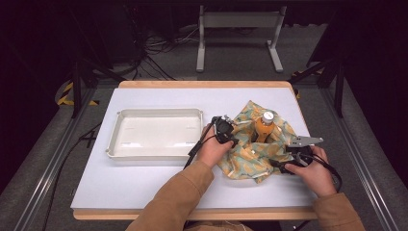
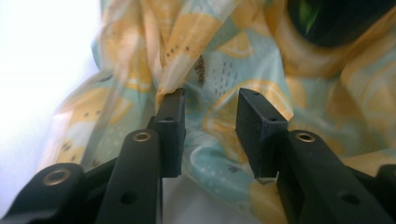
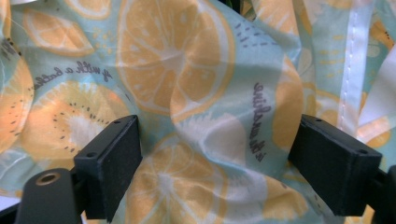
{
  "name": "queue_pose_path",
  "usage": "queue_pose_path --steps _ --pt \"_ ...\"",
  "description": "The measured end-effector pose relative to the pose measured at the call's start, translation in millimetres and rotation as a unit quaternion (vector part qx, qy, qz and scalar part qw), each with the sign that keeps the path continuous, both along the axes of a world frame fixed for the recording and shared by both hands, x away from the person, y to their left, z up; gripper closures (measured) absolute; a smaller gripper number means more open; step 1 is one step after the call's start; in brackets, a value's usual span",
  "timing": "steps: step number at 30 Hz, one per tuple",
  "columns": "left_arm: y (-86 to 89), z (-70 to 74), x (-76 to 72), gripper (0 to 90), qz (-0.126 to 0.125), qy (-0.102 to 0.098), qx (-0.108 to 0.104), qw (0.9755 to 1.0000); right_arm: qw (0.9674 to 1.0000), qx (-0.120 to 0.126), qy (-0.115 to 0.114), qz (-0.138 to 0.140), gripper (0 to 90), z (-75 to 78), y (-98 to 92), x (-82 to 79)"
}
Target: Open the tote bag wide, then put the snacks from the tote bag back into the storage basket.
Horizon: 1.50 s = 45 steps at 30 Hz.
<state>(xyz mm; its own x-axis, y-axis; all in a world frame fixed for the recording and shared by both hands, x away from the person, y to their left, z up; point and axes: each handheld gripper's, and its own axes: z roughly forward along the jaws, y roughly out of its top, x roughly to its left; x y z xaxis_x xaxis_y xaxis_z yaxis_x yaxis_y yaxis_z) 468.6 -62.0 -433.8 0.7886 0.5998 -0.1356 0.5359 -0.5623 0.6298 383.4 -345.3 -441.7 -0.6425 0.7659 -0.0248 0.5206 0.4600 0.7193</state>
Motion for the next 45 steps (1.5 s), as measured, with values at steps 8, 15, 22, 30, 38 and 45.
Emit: queue_pose_path --steps 8,15,22,30,38,45 --pt "7.8 12.9 -5.2 37.6 -0.011 -0.005 -0.021 0.9997 1.0 0.005 -0.003 -0.001 17.0 3.7 -2.0 -1.1" --pt "16.1 34.3 -17.2 24.1 -0.027 -0.042 -0.053 0.9973 0.9998 0.017 -0.013 -0.003 17.2 11.1 -6.1 -4.0" --pt "22.8 57.4 -25.3 20.3 -0.039 -0.053 -0.094 0.9933 0.9995 0.021 -0.021 -0.003 17.3 19.3 -8.0 -6.8" --pt "22.0 84.2 -24.1 20.0 -0.073 -0.078 -0.133 0.9853 0.9988 0.032 -0.037 -0.006 17.2 26.8 -9.2 -9.9" --pt "12.5 104.0 -16.8 19.7 -0.098 -0.102 -0.148 0.9788 0.9954 0.061 -0.073 -0.005 17.4 42.5 -12.6 -15.6" --pt "-3.0 111.0 -7.7 20.4 -0.111 -0.103 -0.174 0.9729 0.992 0.081 -0.096 0.003 18.1 56.2 -15.7 -22.1"
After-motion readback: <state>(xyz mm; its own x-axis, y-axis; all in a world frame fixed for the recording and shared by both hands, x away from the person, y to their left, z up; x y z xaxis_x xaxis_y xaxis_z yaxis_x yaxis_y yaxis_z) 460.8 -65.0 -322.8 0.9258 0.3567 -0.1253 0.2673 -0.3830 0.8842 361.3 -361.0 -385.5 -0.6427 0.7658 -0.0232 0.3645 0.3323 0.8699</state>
